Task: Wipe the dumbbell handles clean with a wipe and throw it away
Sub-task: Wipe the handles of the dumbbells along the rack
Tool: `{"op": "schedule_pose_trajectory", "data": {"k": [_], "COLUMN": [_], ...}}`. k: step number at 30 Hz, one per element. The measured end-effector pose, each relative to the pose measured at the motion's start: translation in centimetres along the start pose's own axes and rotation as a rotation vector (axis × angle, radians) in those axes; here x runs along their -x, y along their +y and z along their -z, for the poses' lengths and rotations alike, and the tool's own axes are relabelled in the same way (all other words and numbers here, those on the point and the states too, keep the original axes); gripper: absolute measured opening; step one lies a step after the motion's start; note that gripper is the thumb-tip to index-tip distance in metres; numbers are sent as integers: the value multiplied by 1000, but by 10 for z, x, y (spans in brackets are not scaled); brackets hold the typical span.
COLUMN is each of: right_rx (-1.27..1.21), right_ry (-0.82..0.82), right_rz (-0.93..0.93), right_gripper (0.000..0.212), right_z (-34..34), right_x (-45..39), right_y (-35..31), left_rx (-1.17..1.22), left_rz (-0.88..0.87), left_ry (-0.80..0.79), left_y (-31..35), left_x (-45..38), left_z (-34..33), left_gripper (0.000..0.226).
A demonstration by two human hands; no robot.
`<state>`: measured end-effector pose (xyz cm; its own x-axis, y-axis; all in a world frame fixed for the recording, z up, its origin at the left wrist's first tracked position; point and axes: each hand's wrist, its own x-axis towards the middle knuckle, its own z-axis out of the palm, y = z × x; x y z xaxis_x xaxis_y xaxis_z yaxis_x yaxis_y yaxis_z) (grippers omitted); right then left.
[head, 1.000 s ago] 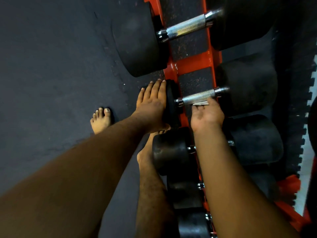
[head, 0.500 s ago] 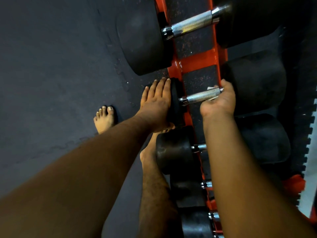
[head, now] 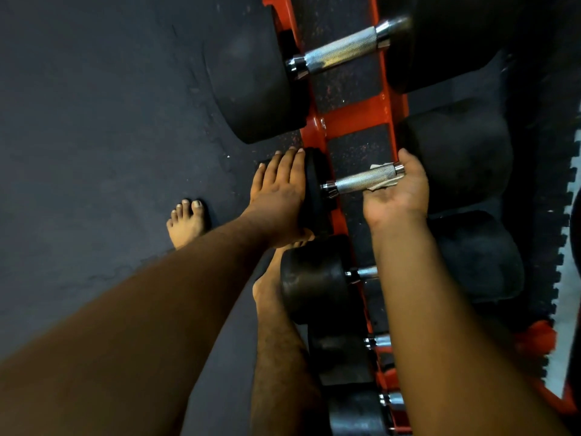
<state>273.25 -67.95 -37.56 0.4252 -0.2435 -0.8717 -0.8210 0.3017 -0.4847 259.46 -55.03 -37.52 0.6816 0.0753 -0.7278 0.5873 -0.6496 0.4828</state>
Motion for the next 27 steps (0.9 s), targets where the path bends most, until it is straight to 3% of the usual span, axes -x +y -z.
{"op": "schedule_pose_trajectory", "data": {"k": [6,9,12,17,21,23,27], "right_rx": [-17,96,209,10,137,112,-144], "right_ry": [31,23,-4,17,-27,-21,29], "right_rz": [-15,-69,-171,-62,-157,-176,-24], "right_gripper": [19,11,34,8,38,27,8], "right_z": [-3,-3,7,4,14,17,10], "right_x": [6,10,23,4,16,22,4], "right_y": [8,32,55,34,52,47,20], "left_rx": [-10,-14,-12,-15,-7,-3,-10], "left_rz": [2,6,12,3,17,19,10], "left_ry": [6,4,-5,-2,-26,-26,-3], "left_y": [1,1,1,0,2,1,0], "left_x": [0,0,-1,0,-1,0,1], "left_z": [0,1,2,1,4,5,2], "left_gripper": [153,152,152,153,152,152,153]}}
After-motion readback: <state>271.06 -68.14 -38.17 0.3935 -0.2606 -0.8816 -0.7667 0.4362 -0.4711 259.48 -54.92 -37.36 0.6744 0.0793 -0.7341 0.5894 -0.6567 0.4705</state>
